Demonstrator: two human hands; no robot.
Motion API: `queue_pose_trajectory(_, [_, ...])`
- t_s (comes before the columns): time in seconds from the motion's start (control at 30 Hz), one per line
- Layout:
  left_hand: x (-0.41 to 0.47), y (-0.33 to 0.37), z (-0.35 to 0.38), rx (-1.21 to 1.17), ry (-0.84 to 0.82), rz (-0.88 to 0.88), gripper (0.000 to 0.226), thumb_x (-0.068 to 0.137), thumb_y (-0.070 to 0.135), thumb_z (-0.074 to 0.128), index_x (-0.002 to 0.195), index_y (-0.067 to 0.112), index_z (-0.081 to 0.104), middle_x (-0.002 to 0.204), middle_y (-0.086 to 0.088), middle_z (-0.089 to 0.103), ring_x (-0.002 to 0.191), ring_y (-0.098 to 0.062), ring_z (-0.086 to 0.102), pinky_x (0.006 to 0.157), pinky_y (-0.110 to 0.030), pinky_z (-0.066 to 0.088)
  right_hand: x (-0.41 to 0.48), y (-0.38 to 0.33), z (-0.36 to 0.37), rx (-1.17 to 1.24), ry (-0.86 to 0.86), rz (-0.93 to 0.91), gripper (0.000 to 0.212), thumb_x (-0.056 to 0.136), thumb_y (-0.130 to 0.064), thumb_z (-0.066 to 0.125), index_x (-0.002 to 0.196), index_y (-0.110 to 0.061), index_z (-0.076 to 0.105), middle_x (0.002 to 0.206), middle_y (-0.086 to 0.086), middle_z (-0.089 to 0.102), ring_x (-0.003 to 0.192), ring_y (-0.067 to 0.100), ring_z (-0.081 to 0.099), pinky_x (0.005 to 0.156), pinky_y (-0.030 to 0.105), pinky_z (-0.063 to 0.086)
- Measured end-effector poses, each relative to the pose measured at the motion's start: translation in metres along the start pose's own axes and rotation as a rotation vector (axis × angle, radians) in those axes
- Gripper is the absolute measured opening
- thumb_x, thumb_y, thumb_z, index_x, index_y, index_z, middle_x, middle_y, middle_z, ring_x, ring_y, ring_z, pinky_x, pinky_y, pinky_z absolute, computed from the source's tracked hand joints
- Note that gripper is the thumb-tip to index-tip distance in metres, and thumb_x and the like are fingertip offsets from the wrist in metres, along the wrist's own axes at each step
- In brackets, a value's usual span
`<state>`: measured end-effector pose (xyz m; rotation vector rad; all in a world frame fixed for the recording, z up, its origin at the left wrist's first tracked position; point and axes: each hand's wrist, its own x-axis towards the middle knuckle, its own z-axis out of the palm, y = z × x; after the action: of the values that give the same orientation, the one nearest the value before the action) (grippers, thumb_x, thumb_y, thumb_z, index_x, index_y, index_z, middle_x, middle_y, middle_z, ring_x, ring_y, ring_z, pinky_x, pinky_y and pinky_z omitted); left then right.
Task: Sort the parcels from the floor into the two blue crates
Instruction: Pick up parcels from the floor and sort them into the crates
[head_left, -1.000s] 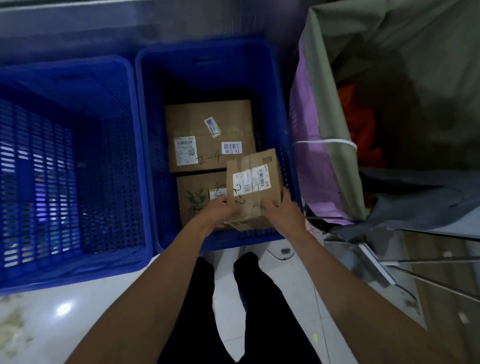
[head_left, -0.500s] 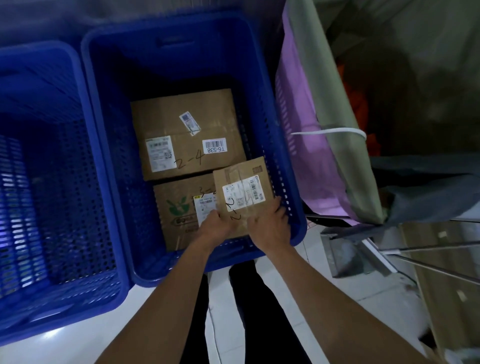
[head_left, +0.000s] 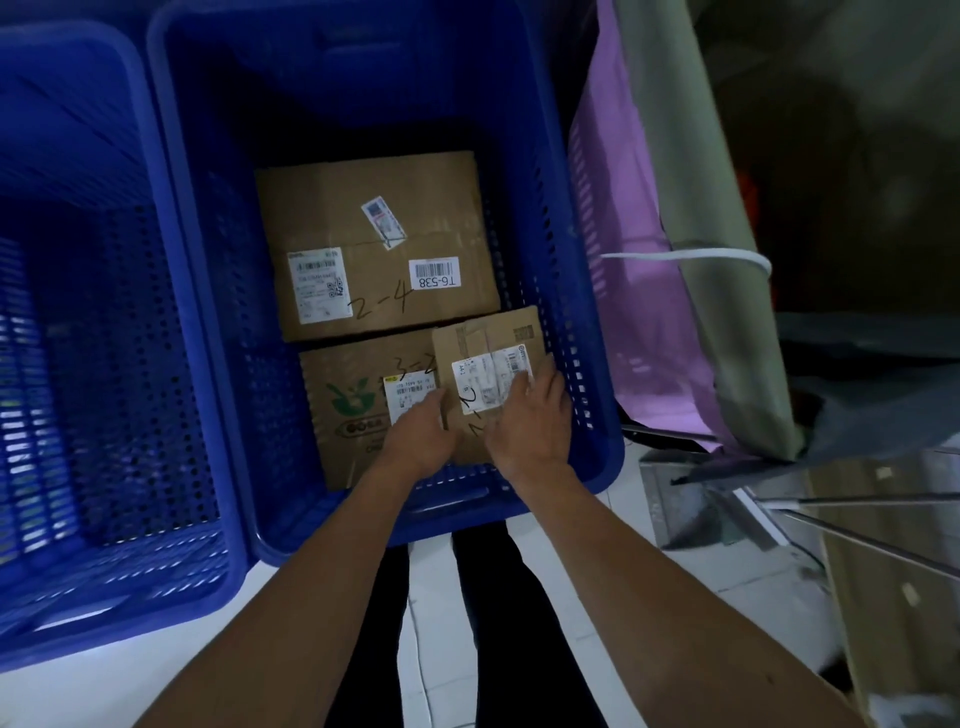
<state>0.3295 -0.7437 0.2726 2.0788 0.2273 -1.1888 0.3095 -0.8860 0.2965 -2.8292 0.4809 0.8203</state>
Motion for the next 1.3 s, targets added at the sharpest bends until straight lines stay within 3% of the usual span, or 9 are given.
queue_pose_trajectory(0.1, [0.005,0.004,0.0,0.313,0.024,0.17,0.068,0.096,0.018,0.056,0.157,0.022,0.025,0.161,-0.013,0.027,0.143,-0.03,0.035,0.113,-0.045,0.037,0.007,-0.001,0.003,-0.019,0.007,-0.071,0.058,0.091,-0.029,0.066,0.141,-0.012,0.043,0.146,0.016,0.031,0.128,0.03,0.041,0.106,0.041,0.042])
queue_pose_trajectory(0.17, [0.014,0.001,0.002,0.623,0.016,0.253,0.081,0.093,0.023,0.06,0.16,0.023,0.014,0.168,-0.011,-0.003,0.154,-0.03,0.007,0.12,-0.051,0.025,0.012,0.001,0.008,-0.033,-0.086,-0.075,0.068,0.092,-0.025,0.066,0.15,-0.014,0.032,0.151,0.018,0.024,0.13,0.032,0.039,0.105,0.041,0.043])
queue_pose_trajectory(0.23, [0.025,-0.004,0.005,0.798,-0.03,0.291,0.091,0.089,0.028,0.063,0.161,0.023,0.006,0.167,-0.009,-0.012,0.155,-0.028,-0.004,0.12,-0.053,0.023,0.019,0.007,0.014,-0.052,-0.195,-0.068,0.078,0.093,-0.025,0.065,0.157,-0.017,0.02,0.157,0.02,0.012,0.137,0.036,0.034,0.108,0.043,0.04])
queue_pose_trajectory(0.47, [0.049,-0.013,0.018,0.872,-0.181,0.231,0.086,0.095,0.036,0.056,0.161,0.025,0.003,0.167,-0.004,-0.013,0.155,-0.024,-0.008,0.121,-0.052,0.016,0.043,0.018,0.038,0.008,-0.461,-0.095,0.084,0.097,-0.029,0.062,0.16,-0.028,0.008,0.165,0.015,-0.007,0.143,0.041,0.031,0.11,0.048,0.038])
queue_pose_trajectory(0.6, [0.062,-0.024,0.026,0.941,-0.167,0.276,0.081,0.096,0.044,0.051,0.161,0.026,0.006,0.168,-0.003,-0.012,0.154,-0.022,-0.013,0.121,-0.052,0.014,0.054,0.021,0.051,0.033,-0.529,-0.101,0.08,0.099,-0.034,0.058,0.161,-0.031,0.007,0.167,0.013,-0.009,0.143,0.041,0.032,0.111,0.049,0.035])
queue_pose_trajectory(0.77, [0.071,-0.029,0.036,1.025,-0.148,0.325,0.076,0.097,0.046,0.047,0.16,0.027,0.01,0.168,-0.005,-0.005,0.153,-0.02,-0.016,0.123,-0.052,0.001,0.062,0.026,0.072,0.056,-0.629,-0.094,0.071,0.101,-0.045,0.051,0.159,-0.039,0.012,0.167,0.009,-0.018,0.147,0.044,0.024,0.117,0.056,0.026])
queue_pose_trajectory(1.0, [0.078,-0.036,0.054,1.109,-0.098,0.354,0.074,0.096,0.05,0.044,0.16,0.023,0.017,0.168,-0.005,-0.007,0.152,-0.02,-0.021,0.118,-0.058,-0.015,0.073,0.027,0.082,0.038,-0.658,-0.107,0.065,0.102,-0.045,0.048,0.159,-0.038,0.017,0.166,0.011,-0.019,0.144,0.043,0.03,0.115,0.054,0.034])
queue_pose_trajectory(1.17, [0.075,-0.023,0.04,1.086,-0.183,0.315,0.079,0.096,0.051,0.047,0.161,0.021,0.013,0.168,-0.004,-0.004,0.153,-0.018,-0.017,0.122,-0.057,-0.004,0.07,0.027,0.072,0.107,-0.676,-0.106,0.061,0.102,-0.047,0.045,0.157,-0.042,0.02,0.167,0.007,-0.017,0.147,0.042,0.025,0.113,0.051,0.032])
queue_pose_trajectory(1.3, [0.066,-0.007,0.025,0.899,-0.177,0.277,0.068,0.096,0.048,0.045,0.157,0.021,0.028,0.167,-0.002,0.014,0.155,-0.019,0.0,0.122,-0.05,0.017,0.06,0.033,0.064,0.111,-0.673,-0.09,0.062,0.101,-0.049,0.041,0.158,-0.045,0.016,0.168,0.006,-0.012,0.145,0.039,0.031,0.112,0.051,0.037])
